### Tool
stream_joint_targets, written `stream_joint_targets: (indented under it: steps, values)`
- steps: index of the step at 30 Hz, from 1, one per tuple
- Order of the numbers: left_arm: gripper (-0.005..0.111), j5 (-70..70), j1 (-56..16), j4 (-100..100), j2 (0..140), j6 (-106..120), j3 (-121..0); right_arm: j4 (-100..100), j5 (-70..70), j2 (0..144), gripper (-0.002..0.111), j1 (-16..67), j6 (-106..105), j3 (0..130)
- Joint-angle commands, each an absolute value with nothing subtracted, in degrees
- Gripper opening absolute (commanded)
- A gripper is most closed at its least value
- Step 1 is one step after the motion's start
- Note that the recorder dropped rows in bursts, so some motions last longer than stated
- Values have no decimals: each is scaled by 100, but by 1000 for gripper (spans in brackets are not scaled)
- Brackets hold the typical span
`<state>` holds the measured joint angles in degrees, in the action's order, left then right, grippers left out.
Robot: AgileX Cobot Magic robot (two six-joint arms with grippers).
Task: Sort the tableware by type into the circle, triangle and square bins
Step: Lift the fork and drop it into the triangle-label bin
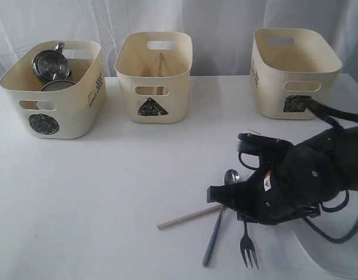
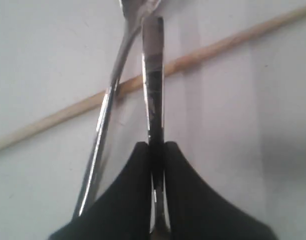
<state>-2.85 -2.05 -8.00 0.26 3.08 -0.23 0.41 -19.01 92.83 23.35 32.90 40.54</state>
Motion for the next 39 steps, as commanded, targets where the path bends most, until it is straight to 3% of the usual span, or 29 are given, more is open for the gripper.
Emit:
stream_joint_targets:
  steps: [1, 7, 12, 27, 32, 34, 37, 39]
  values:
    - [0, -297, -186, -855, 0, 279, 0, 188, -1376, 8432, 0, 2343, 3325, 3811]
    - [0, -297, -186, -855, 0, 279, 0, 683, 239, 7987, 0, 2279, 3325, 4402]
    - [0, -297, -186, -855, 0, 279, 0, 683, 362, 8516, 0, 2040, 3325, 5608]
    - [0, -297, -186, -855, 0, 279, 0, 683, 362, 11528, 0, 1649, 3505, 9294]
    - [0, -297, -186, -855, 0, 279, 0, 639, -122, 12926, 0, 1649, 3318, 11093]
    - [0, -297, -186, -855, 0, 279, 0, 639, -123, 13290, 4, 1649, 3263, 11545]
    - [0, -297, -186, -855, 0, 279, 0, 639, -249, 13653, 24, 1649, 3251, 12002]
    - [0, -297, -186, -855, 0, 279, 0, 639, -342, 13653, 29, 1649, 3046, 12006]
